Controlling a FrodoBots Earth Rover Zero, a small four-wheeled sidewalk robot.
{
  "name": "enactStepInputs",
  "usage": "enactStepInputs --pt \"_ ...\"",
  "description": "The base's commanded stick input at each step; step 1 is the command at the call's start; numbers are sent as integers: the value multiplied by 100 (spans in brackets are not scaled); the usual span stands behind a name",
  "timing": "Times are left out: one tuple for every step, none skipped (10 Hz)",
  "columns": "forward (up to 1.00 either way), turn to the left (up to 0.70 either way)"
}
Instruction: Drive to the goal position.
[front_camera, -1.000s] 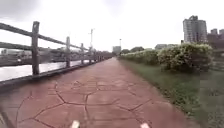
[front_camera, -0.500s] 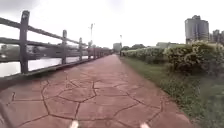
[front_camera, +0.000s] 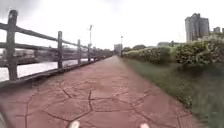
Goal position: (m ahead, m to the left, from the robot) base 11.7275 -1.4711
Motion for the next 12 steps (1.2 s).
enactStepInputs --pt "70 0" --pt "70 0" --pt "70 0" --pt "70 0" --pt "70 0" --pt "70 0" --pt "70 0" --pt "70 0" --pt "70 0" --pt "70 0" --pt "70 0" --pt "70 0"
